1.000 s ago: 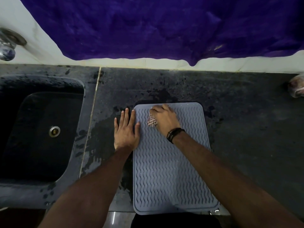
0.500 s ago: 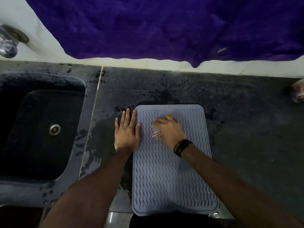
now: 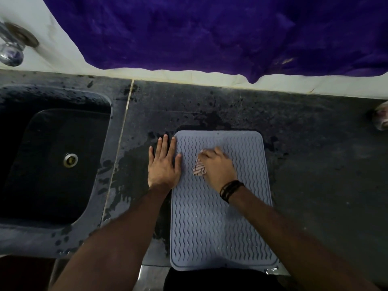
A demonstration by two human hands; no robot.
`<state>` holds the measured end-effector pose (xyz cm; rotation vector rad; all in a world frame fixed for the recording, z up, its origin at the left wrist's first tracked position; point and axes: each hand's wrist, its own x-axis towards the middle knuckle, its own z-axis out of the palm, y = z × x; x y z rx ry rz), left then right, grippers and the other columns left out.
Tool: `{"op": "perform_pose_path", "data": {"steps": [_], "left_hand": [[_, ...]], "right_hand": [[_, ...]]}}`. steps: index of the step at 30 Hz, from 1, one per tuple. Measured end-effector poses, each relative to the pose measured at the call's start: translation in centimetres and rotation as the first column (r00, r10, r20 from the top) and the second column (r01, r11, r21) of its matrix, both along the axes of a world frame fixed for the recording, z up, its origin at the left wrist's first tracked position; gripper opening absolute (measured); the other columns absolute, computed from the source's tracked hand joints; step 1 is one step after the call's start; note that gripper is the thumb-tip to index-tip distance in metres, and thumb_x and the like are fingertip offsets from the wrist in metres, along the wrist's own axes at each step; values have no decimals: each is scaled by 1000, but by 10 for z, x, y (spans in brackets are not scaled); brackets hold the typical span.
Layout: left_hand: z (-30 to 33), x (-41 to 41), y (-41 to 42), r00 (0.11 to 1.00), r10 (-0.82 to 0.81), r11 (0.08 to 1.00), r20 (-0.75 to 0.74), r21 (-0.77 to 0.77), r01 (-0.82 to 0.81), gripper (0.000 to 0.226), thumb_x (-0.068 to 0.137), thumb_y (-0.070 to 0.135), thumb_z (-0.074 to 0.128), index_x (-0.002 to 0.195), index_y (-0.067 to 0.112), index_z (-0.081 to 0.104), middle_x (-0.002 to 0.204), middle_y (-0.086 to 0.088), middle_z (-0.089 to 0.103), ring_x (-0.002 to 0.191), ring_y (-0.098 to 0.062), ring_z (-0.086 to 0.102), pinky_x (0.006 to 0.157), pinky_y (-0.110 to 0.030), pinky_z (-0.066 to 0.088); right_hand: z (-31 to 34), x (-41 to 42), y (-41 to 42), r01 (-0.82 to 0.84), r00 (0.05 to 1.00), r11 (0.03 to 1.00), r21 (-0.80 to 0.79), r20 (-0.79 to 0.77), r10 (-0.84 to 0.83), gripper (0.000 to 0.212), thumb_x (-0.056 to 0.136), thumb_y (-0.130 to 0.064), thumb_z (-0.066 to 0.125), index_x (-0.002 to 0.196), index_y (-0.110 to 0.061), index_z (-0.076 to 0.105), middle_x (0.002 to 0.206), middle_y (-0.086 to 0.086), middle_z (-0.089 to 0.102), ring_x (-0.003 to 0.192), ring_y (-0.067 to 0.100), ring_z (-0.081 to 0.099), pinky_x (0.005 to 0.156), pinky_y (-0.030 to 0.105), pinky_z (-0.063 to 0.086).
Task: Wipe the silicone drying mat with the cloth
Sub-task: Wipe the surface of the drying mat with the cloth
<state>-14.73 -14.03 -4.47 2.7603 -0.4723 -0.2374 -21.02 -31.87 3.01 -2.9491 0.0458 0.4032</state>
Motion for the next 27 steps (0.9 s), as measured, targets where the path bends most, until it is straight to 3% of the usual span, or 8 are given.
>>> {"op": "perform_pose_path", "data": {"steps": [5, 8, 11, 15, 19, 23, 27], "left_hand": [[1, 1, 0, 1000, -2, 1000, 2, 0, 2, 61, 105, 51, 17, 161, 30, 3, 169, 2, 3, 154, -13, -7, 125, -47, -2], [2, 0, 0, 1000, -3, 1000, 1, -7, 3, 60, 106, 49, 19, 161, 29, 5, 169, 1, 3, 155, -14, -7, 125, -47, -3], [4, 0, 0, 1000, -3, 1000, 4, 6, 3, 60, 106, 47, 21, 161, 28, 7, 169, 1, 3, 155, -14, -6, 125, -47, -3], [6, -1, -1, 1000, 2, 1000, 1, -12, -2, 60, 106, 47, 21, 161, 27, 9, 168, 0, 3, 155, -14, -6, 125, -46, -4], [5, 0, -1, 1000, -2, 1000, -3, -3, 2, 61, 104, 49, 16, 161, 27, 7, 168, 0, 2, 155, -14, -6, 125, -46, -5], [2, 0, 0, 1000, -6, 1000, 0, -4, 6, 60, 105, 48, 20, 161, 28, 6, 169, -1, 2, 155, -15, -6, 125, -46, -6], [2, -1, 0, 1000, 2, 1000, 3, -11, -2, 60, 105, 47, 21, 161, 28, 7, 169, -1, 3, 155, -15, -6, 125, -46, -6]], "right_hand": [[9, -19, 2, -11, 998, 997, 73, -54, 14, 59, 78, -28, 70, 134, -21, 52, 137, -1, 51, 131, 23, 36, 103, 43, 40], [16, 0, 1, 39, 999, 991, 130, 29, -43, 51, 79, -25, 71, 128, -23, 57, 129, -2, 58, 124, 22, 43, 98, 41, 47], [16, 35, 1, 30, 989, 991, 133, 136, -49, 57, 77, -12, 70, 131, -21, 56, 134, -1, 56, 127, 25, 43, 100, 41, 46], [7, 58, 0, -128, 992, 991, 25, 13, 128, 59, 85, -7, 60, 141, -17, 46, 148, 4, 42, 136, 29, 37, 109, 48, 35], [-3, 44, -8, -89, 996, 996, -13, 12, 90, 61, 89, -10, 55, 147, -19, 36, 154, 3, 33, 140, 28, 32, 114, 47, 28], [1, 33, -12, -3, 1000, 1000, -22, -13, 3, 67, 84, -16, 66, 145, -19, 38, 152, 4, 36, 139, 28, 31, 115, 47, 26], [5, 28, -13, 18, 999, 1000, -15, -35, -19, 53, 84, -20, 67, 135, -18, 52, 141, 5, 50, 129, 27, 46, 109, 44, 37]]}}
